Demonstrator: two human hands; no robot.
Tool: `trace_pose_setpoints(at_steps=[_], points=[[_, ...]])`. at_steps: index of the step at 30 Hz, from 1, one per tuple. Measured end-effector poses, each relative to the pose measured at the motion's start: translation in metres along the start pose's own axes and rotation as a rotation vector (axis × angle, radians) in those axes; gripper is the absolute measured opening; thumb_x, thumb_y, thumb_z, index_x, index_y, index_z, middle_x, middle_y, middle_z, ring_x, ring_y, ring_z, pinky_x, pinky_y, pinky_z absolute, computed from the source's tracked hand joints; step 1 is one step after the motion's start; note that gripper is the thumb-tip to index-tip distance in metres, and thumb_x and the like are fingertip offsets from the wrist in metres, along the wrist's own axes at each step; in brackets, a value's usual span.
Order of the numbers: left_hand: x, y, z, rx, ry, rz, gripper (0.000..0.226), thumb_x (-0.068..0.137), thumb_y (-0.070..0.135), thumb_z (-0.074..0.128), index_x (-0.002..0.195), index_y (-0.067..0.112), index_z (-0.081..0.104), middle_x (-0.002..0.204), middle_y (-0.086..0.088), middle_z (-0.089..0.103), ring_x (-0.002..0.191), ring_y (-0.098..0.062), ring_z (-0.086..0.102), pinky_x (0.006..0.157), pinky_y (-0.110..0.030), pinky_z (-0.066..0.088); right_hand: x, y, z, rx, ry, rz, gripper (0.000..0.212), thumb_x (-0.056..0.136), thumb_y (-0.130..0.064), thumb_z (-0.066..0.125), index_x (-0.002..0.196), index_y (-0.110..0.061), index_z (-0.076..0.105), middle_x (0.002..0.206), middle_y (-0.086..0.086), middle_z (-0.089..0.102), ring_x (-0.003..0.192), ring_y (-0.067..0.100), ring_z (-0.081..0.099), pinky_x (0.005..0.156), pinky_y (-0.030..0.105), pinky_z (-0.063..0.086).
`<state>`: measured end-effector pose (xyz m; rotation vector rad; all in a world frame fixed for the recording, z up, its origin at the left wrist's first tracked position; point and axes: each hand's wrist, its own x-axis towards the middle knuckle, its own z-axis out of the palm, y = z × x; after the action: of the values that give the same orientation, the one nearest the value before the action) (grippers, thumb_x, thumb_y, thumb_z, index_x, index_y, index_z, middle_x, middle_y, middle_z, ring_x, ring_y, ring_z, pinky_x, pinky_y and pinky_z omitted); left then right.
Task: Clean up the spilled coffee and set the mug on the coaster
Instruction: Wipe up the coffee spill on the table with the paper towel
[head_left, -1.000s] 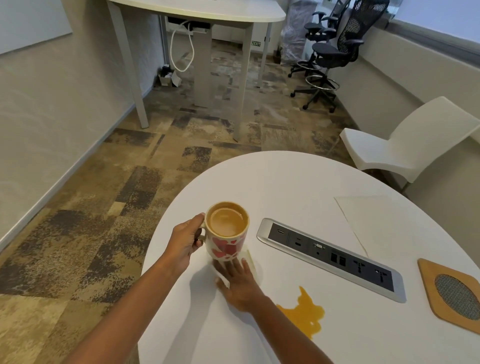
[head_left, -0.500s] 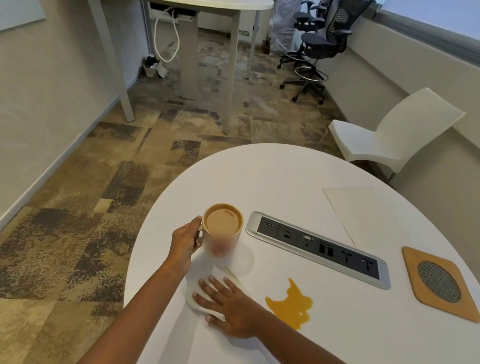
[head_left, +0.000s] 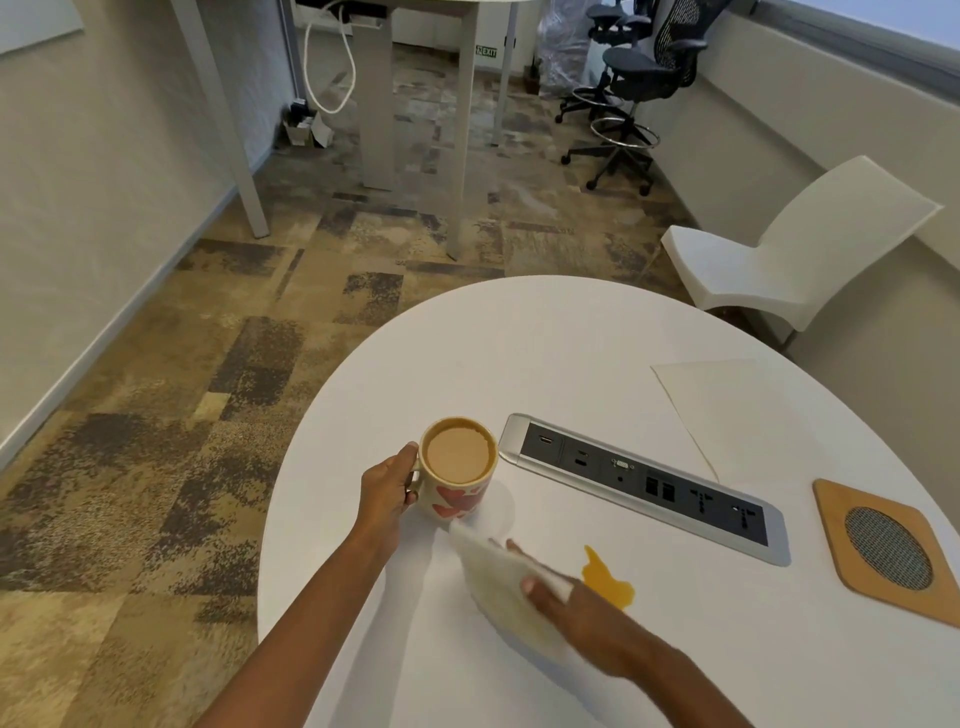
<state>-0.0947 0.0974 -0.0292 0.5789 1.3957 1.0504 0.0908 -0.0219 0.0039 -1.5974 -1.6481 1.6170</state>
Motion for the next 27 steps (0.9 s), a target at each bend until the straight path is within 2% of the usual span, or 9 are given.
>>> trace_pose_setpoints(at_steps=[1, 3, 5, 8, 11, 15, 19, 24, 27], points=[[-0.001, -0.001, 0.000, 0.005, -0.003, 0.003, 0.028, 0.091, 0.021, 0.053, 0.064, 0.014, 0.046, 0.060, -0.003, 0.034, 0.054, -0.014, 0.030, 0.054, -0.024, 0.030, -0.004, 0.002, -0.005, 0.118, 0.089, 0.034, 0.076, 0.044, -0.091, 0.049, 0.105, -0.047, 0.054, 0.117, -0.032, 0.057, 0.106, -0.010, 0.057, 0.086, 0.005, 0.043], [-0.003, -0.003, 0.001, 0.011, -0.010, 0.004, 0.029, 0.091, 0.021, 0.052, 0.064, 0.013, 0.046, 0.060, -0.003, 0.035, 0.055, -0.013, 0.031, 0.054, -0.024, 0.031, -0.009, 0.008, -0.014, 0.236, 0.180, 0.078, 0.086, 0.035, -0.093, 0.049, 0.094, -0.032, 0.063, 0.103, -0.014, 0.072, 0.094, -0.004, 0.066, 0.082, 0.013, 0.052], [-0.003, -0.005, 0.001, 0.012, -0.010, 0.002, 0.032, 0.091, 0.020, 0.052, 0.061, 0.014, 0.045, 0.059, -0.003, 0.034, 0.055, -0.014, 0.031, 0.055, -0.025, 0.031, -0.012, 0.011, -0.021, 0.312, 0.241, 0.079, 0.090, 0.036, -0.093, 0.049, 0.100, -0.031, 0.063, 0.105, -0.007, 0.073, 0.098, 0.005, 0.068, 0.088, 0.022, 0.053], [-0.005, -0.007, 0.002, 0.021, -0.013, 0.001, 0.033, 0.092, 0.021, 0.051, 0.060, 0.014, 0.046, 0.060, -0.004, 0.035, 0.056, -0.014, 0.032, 0.056, -0.025, 0.032, -0.016, 0.017, -0.026, 0.434, 0.307, 0.059, 0.098, 0.026, -0.091, 0.059, 0.101, -0.027, 0.061, 0.096, -0.009, 0.073, 0.088, 0.004, 0.070, 0.070, 0.017, 0.056], [-0.006, -0.009, 0.003, 0.016, -0.010, 0.000, 0.032, 0.092, 0.021, 0.051, 0.060, 0.015, 0.049, 0.060, -0.004, 0.037, 0.058, -0.014, 0.035, 0.057, -0.025, 0.035, -0.019, 0.021, -0.025, 0.541, 0.351, 0.062, 0.103, 0.023, -0.087, 0.064, 0.104, -0.025, 0.058, 0.102, -0.001, 0.070, 0.093, 0.013, 0.068, 0.069, 0.020, 0.057], [-0.007, -0.013, 0.002, 0.010, -0.017, 0.003, 0.030, 0.093, 0.022, 0.050, 0.063, 0.015, 0.052, 0.062, -0.003, 0.040, 0.059, -0.014, 0.037, 0.057, -0.025, 0.036, -0.021, 0.024, -0.021, 0.581, 0.375, 0.090, 0.091, 0.052, -0.081, 0.053, 0.120, -0.020, 0.054, 0.104, 0.000, 0.069, 0.098, 0.019, 0.066, 0.074, 0.025, 0.057], [-0.007, -0.014, 0.001, 0.006, -0.023, -0.003, 0.026, 0.092, 0.021, 0.051, 0.068, 0.014, 0.054, 0.062, -0.002, 0.041, 0.058, -0.013, 0.038, 0.056, -0.024, 0.036, -0.020, 0.028, -0.019, 0.584, 0.393, 0.133, 0.057, 0.088, -0.047, 0.031, 0.131, -0.012, 0.046, 0.117, 0.009, 0.063, 0.110, 0.028, 0.059, 0.089, 0.037, 0.049], [-0.007, -0.013, -0.001, 0.084, -0.037, 0.036, 0.025, 0.093, 0.024, 0.049, 0.074, 0.010, 0.055, 0.063, -0.002, 0.046, 0.060, -0.013, 0.042, 0.054, -0.024, 0.038, -0.023, 0.022, -0.019, 0.542, 0.428, 0.141, 0.061, 0.088, -0.049, 0.029, 0.132, -0.010, 0.044, 0.123, 0.015, 0.060, 0.114, 0.032, 0.058, 0.102, 0.047, 0.045], [-0.006, -0.013, -0.004, 0.189, -0.019, 0.088, 0.034, 0.093, 0.027, 0.050, 0.061, 0.016, 0.053, 0.063, -0.002, 0.049, 0.061, -0.014, 0.045, 0.053, -0.024, 0.037, -0.024, 0.017, -0.018, 0.451, 0.433, 0.133, 0.076, 0.075, -0.067, 0.034, 0.125, -0.013, 0.049, 0.116, 0.012, 0.064, 0.101, 0.024, 0.064, 0.083, 0.032, 0.057]])
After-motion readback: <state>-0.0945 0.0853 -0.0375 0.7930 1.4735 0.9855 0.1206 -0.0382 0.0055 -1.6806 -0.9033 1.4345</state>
